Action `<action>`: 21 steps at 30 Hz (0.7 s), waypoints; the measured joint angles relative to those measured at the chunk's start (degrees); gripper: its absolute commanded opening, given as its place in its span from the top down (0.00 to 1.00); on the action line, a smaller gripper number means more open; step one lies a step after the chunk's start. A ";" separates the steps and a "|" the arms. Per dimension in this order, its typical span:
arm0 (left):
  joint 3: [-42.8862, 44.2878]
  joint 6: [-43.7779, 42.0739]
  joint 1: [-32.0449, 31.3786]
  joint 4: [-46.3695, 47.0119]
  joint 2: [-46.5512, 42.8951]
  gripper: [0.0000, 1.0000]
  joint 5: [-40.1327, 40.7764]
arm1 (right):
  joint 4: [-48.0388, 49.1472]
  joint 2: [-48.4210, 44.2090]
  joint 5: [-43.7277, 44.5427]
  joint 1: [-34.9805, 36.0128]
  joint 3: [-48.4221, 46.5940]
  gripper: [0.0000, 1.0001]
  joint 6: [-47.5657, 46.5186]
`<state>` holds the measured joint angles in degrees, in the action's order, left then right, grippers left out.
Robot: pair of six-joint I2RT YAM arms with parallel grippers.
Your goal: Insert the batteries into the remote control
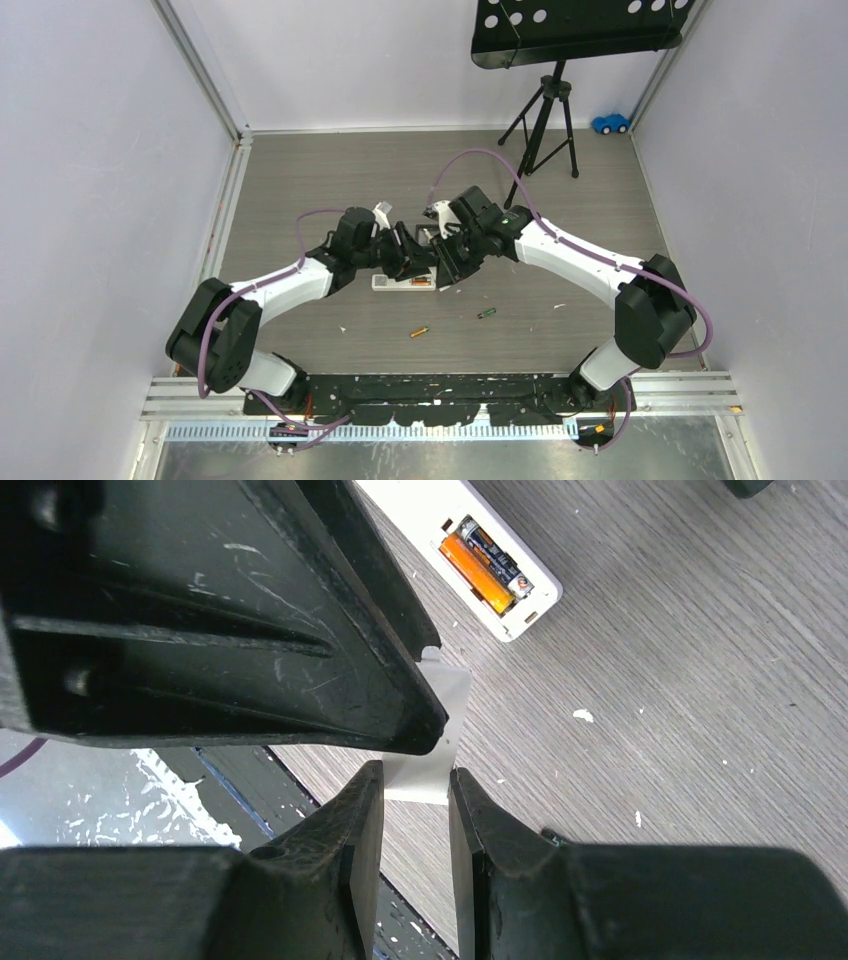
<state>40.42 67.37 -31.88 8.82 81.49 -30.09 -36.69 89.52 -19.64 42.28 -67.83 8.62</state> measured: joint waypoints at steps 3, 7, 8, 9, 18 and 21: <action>0.00 -0.13 0.00 -0.09 0.00 0.62 -0.07 | 0.46 0.00 0.00 0.00 -0.11 0.76 0.39; 0.00 -0.20 0.00 -0.09 0.00 0.69 -0.76 | 1.20 0.00 -0.02 0.00 -0.11 0.76 0.57; 0.00 -0.20 0.00 -0.11 0.00 0.75 -1.01 | 1.38 0.00 -0.02 0.00 -0.11 0.76 0.57; 0.00 -0.15 0.00 -0.11 0.00 0.82 -1.16 | 1.53 0.00 -0.04 0.00 -0.11 0.76 0.57; 0.00 -1.01 0.00 -0.76 -0.11 1.00 -1.88 | 2.49 -0.15 0.92 0.00 -0.04 0.37 0.98; 0.04 -2.27 0.11 -1.44 -1.42 1.00 -1.03 | 4.68 -2.43 2.82 -0.35 2.38 0.32 2.23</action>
<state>40.47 65.10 -31.77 7.38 80.07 -31.11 -32.01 87.09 -16.82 41.93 -65.45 10.85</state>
